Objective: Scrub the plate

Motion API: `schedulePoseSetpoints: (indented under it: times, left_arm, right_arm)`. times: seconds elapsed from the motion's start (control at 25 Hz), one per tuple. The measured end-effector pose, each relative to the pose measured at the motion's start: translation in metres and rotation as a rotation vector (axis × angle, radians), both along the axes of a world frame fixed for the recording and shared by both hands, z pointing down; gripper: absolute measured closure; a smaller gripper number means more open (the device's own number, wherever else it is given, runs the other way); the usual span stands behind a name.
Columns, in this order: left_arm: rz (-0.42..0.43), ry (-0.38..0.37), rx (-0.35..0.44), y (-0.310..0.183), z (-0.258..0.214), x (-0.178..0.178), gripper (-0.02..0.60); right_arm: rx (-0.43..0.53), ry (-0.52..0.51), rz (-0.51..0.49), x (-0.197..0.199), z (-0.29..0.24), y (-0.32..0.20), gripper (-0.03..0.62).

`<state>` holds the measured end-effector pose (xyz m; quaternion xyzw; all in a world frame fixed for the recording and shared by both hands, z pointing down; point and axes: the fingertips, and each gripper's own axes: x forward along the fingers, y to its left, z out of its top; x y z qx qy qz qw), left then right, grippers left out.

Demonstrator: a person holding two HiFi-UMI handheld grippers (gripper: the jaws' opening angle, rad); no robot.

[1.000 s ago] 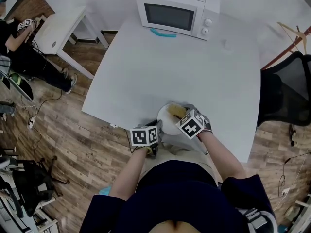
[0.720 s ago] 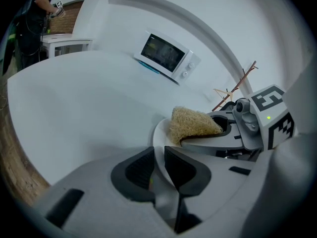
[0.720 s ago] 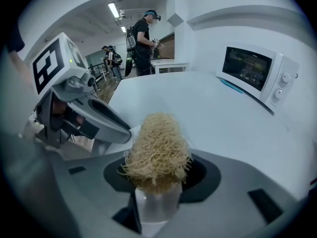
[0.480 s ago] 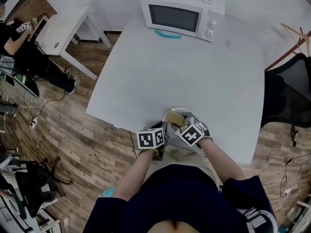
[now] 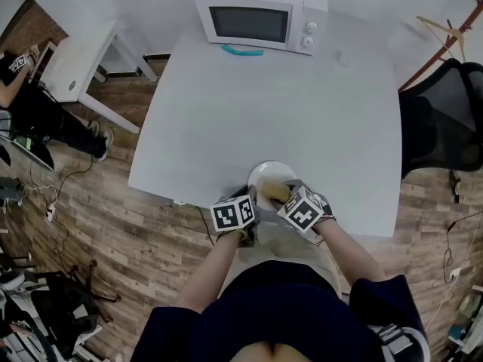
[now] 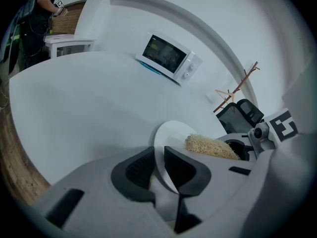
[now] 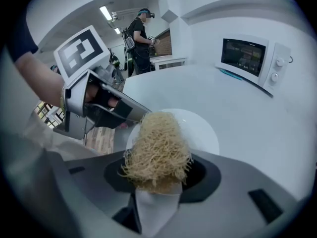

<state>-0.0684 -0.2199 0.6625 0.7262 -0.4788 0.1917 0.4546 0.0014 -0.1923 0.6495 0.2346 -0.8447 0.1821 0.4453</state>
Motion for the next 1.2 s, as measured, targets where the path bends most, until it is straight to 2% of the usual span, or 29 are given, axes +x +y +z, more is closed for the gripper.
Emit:
schedulePoseSetpoints:
  times: [0.24, 0.48, 0.64, 0.76, 0.96, 1.2]
  left_arm:
    - [0.058, -0.029, 0.033, 0.001, 0.001, 0.0, 0.508]
    - [0.083, 0.017, 0.021, 0.001, 0.0, -0.002, 0.508]
    - [0.151, -0.002, 0.077, 0.003, -0.01, -0.005, 0.466]
    - [0.212, 0.014, 0.115, 0.014, -0.02, -0.003, 0.465]
    - [0.269, 0.034, 0.172, 0.037, -0.046, -0.001, 0.466]
    - [0.263, 0.06, 0.216, 0.074, -0.073, -0.012, 0.5]
  right_arm:
    - [-0.025, 0.005, 0.137, 0.012, 0.003, 0.0, 0.408]
    - [0.035, 0.0, 0.295, 0.01, -0.008, -0.001, 0.408]
    - [0.094, -0.08, 0.443, 0.01, -0.03, 0.007, 0.408]
    - [0.113, -0.136, 0.53, 0.01, -0.043, 0.024, 0.408]
    - [0.178, -0.159, 0.582, 0.012, -0.064, 0.052, 0.408]
    - [0.232, -0.223, 0.641, 0.008, -0.093, 0.089, 0.408]
